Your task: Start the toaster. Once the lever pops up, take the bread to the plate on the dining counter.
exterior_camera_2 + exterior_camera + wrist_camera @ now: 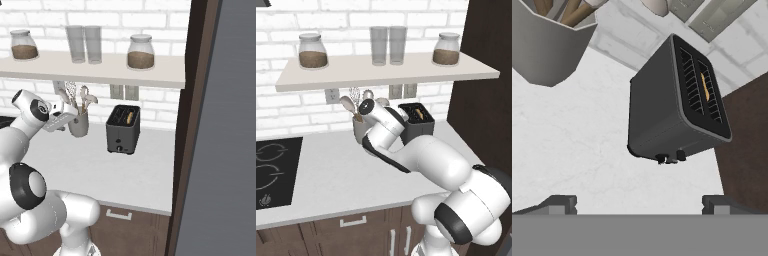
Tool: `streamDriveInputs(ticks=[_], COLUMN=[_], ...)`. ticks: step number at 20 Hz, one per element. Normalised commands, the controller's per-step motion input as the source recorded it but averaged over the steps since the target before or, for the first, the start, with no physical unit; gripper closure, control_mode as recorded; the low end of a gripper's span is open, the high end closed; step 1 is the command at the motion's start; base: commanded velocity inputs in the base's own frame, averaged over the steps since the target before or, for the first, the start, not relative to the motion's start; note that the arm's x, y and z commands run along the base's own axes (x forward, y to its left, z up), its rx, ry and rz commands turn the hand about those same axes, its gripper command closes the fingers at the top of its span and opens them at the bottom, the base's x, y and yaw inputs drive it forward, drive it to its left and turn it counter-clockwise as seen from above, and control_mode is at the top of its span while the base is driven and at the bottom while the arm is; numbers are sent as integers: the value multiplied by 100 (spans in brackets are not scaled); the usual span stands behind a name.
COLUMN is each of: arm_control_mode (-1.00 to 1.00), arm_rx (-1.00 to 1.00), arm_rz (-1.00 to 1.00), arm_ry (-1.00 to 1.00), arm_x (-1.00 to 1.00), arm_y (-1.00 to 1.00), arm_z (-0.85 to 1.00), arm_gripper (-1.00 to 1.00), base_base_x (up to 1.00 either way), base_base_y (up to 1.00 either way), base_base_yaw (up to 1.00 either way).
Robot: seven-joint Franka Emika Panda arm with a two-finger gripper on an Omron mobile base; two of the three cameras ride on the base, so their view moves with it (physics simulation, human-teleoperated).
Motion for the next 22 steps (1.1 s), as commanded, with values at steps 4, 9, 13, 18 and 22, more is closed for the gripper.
streamDriveInputs(ticks=[4,9,13,18,22], arm_control_mode=[-100,-100,-100,-100,-100], arm_rx=[0,0,0,0,0], arm_rz=[0,0,0,0,0], arm_ry=[0,0,0,0,0], arm_x=[0,0,0,0,0], arm_y=[0,0,0,0,0], arm_z=[0,0,0,0,0], arm_gripper=[-100,-100,-100,-100,-100], base_base_x=[0,0,0,0,0], base_base_y=[0,0,0,0,0], base_base_yaw=[0,0,0,0,0])
